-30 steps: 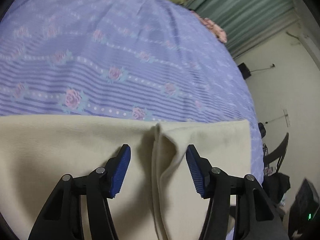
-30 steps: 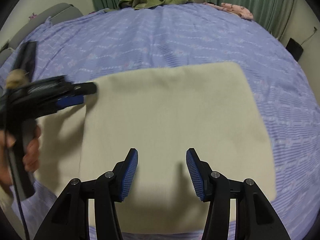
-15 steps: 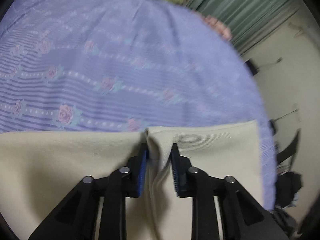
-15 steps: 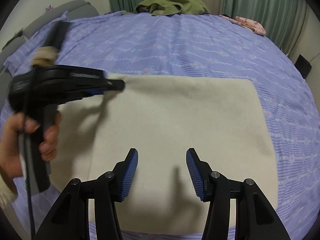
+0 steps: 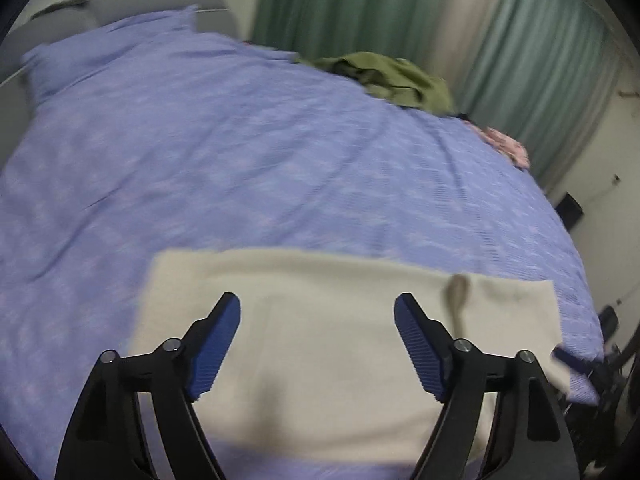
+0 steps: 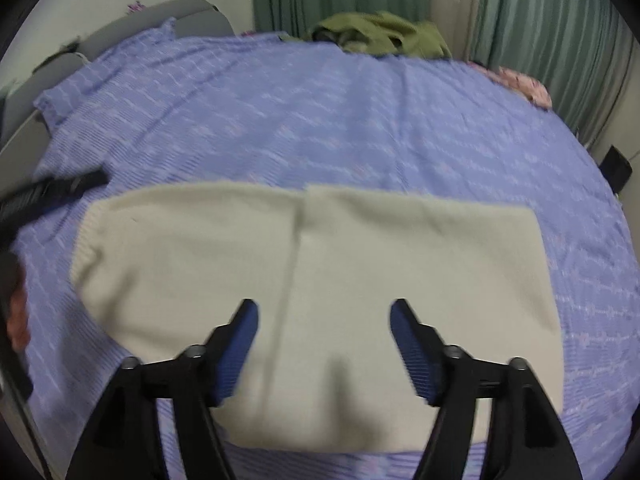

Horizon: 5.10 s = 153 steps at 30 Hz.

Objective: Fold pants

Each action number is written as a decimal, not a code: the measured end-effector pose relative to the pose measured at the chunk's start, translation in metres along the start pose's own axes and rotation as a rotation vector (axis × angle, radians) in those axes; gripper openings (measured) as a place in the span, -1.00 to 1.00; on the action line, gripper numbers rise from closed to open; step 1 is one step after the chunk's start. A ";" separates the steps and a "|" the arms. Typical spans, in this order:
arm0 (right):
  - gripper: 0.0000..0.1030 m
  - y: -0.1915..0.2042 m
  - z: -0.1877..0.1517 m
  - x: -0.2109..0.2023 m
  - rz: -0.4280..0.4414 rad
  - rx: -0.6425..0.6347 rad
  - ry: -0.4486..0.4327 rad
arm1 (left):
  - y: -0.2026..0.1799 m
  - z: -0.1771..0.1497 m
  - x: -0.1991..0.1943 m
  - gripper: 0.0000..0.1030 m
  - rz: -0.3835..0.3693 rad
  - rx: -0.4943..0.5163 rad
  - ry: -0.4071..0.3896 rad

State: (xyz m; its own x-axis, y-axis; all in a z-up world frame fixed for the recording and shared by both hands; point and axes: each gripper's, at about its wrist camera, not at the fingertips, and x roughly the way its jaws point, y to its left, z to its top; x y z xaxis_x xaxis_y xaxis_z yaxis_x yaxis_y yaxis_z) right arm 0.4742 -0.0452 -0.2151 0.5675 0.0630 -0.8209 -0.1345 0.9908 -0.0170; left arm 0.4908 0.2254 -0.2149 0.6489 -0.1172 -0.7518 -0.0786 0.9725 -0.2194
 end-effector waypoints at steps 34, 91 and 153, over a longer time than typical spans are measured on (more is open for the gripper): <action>0.55 0.131 0.015 0.060 0.077 -0.028 0.063 | 0.162 -0.078 0.079 -0.04 -0.395 -0.538 0.091; 0.55 -0.277 -0.113 -0.136 -0.329 0.233 -0.001 | -0.455 -0.093 0.075 -0.30 -0.243 0.432 0.267; 0.67 -0.275 -0.112 0.028 0.021 0.554 0.083 | -0.243 -0.107 0.050 0.60 0.082 0.337 0.197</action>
State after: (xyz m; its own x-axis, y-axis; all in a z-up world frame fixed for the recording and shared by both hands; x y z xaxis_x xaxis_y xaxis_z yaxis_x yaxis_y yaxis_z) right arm 0.4363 -0.3295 -0.2975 0.5009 0.0957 -0.8602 0.3142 0.9060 0.2837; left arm 0.4619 -0.0384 -0.2659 0.4904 -0.0405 -0.8705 0.1499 0.9880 0.0384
